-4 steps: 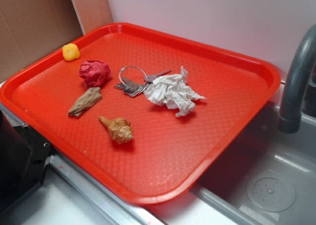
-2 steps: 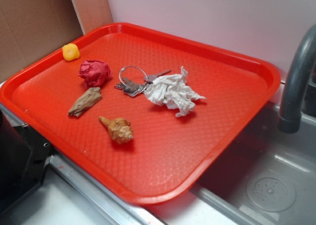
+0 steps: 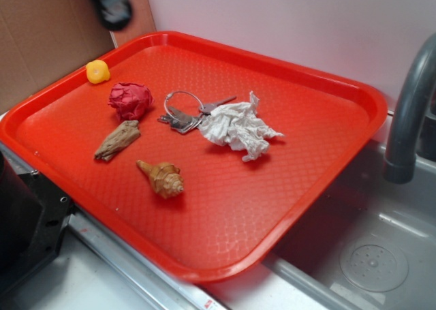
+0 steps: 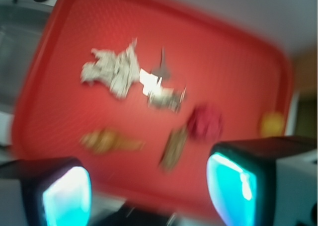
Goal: Grab the white paper.
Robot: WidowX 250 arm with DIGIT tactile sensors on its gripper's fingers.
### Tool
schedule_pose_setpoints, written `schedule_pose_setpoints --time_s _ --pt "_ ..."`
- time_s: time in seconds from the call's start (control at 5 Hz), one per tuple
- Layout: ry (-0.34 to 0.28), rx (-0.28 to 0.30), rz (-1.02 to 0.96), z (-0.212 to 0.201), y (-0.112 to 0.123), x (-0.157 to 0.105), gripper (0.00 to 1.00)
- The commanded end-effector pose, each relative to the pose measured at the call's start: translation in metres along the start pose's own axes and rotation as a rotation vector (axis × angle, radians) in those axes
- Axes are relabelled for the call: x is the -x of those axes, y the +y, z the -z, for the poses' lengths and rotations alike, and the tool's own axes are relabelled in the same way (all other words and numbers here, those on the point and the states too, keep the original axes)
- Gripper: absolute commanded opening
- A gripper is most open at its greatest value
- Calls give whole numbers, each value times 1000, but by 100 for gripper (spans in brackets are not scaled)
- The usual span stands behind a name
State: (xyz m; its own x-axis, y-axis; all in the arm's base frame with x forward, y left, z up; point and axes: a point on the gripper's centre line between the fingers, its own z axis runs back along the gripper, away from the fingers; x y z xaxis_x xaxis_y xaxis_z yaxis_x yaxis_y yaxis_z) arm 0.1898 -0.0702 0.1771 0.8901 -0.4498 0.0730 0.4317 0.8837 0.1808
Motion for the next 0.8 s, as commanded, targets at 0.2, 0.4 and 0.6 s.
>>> schedule_pose_setpoints --time_s 0.2,0.4,0.6 --pt "-41 -7 10 -8 -2 -3 100" --pt "-44 100 192 43 7 -29 100" --pt "-60 125 317 70 -10 -56 100"
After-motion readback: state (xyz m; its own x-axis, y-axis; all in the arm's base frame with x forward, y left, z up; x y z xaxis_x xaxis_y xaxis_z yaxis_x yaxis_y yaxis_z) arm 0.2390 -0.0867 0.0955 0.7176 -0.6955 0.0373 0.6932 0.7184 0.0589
